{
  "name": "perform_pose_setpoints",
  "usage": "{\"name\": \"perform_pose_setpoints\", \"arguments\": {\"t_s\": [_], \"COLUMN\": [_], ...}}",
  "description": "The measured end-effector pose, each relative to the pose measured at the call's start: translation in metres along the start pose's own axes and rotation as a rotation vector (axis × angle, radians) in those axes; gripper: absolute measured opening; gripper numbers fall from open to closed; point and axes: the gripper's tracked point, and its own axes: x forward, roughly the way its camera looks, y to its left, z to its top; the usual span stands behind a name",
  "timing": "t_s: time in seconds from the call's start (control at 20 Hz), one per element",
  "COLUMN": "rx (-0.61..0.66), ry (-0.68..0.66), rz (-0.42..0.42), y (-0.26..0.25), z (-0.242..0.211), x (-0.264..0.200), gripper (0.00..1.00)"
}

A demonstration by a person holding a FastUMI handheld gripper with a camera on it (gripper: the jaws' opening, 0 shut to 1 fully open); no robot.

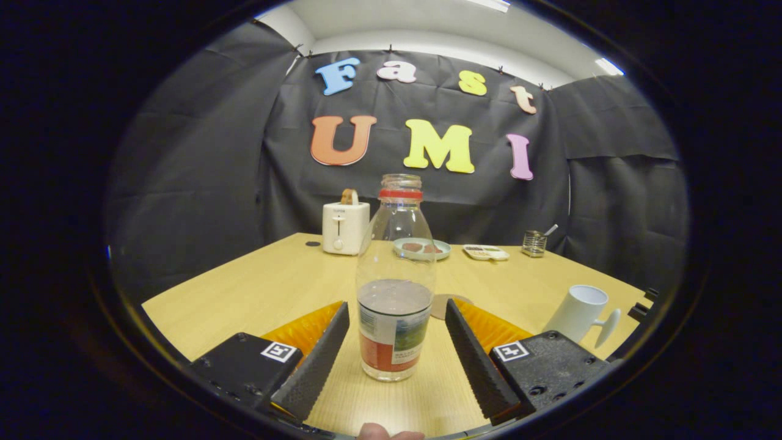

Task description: Take the bottle from table, then pour the juice into the cup, finally place the bottle on the coaster

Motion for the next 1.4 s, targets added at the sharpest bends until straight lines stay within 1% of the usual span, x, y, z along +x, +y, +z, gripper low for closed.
{"name": "perform_pose_setpoints", "arguments": {"t_s": [0.15, 0.25, 0.35, 0.55, 0.65, 0.8, 0.95, 1.15, 1.4], "rx": [0.012, 0.023, 0.026, -0.013, -0.011, 0.004, 0.03, 0.088, 0.194], "ry": [0.016, 0.034, 0.032, 0.013, 0.017, -0.007, -0.031, -0.056, -0.07], "rz": [0.009, 0.0, 0.017, 0.03, 0.045, 0.056, 0.056, 0.066, 0.102], "y": [0.004, 0.001, 0.005, 0.007, 0.007, 0.003, -0.004, -0.017, -0.034], "z": [-0.007, -0.014, -0.016, -0.012, -0.011, 0.005, 0.025, 0.051, 0.075], "x": [0.008, 0.011, 0.013, 0.015, 0.013, 0.002, -0.011, -0.027, -0.043], "gripper": [1.0, 1.0, 0.99, 0.87, 0.83, 0.79, 0.79, 0.78, 0.77]}}
